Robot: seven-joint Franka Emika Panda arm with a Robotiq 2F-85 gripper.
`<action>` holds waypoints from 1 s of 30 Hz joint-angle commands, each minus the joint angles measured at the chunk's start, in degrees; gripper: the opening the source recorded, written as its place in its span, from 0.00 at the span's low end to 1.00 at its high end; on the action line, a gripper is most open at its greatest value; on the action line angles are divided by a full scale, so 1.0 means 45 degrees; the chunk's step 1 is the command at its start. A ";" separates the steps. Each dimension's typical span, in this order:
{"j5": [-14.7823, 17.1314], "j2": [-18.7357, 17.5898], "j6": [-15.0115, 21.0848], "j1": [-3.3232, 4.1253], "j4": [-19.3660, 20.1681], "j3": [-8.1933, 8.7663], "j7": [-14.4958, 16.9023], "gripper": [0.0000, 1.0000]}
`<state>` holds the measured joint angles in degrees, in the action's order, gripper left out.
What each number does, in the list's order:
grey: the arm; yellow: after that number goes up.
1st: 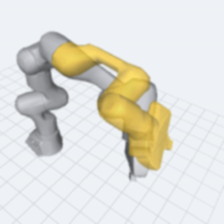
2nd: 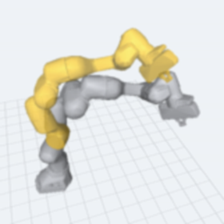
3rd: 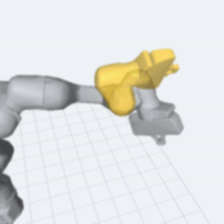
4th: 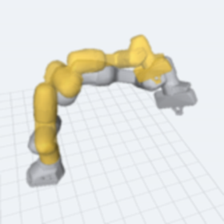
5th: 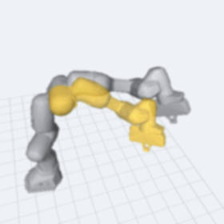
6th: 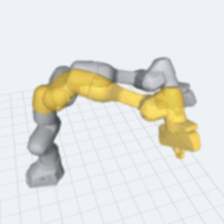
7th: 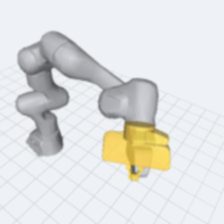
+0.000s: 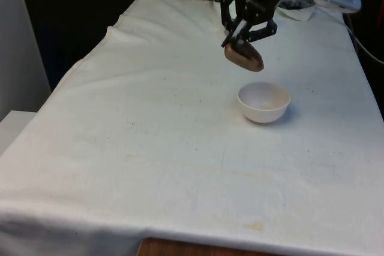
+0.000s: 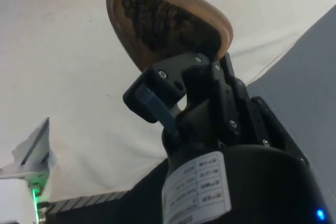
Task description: Pour the coffee beans from the cup into the bowl.
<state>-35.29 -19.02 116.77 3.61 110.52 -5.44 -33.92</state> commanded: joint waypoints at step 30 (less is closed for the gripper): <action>-0.2330 -0.0840 -0.1642 0.0153 -0.0815 -0.0840 -0.0929 0.00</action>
<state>-45.55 -22.75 109.61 4.07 106.97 -9.34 -37.99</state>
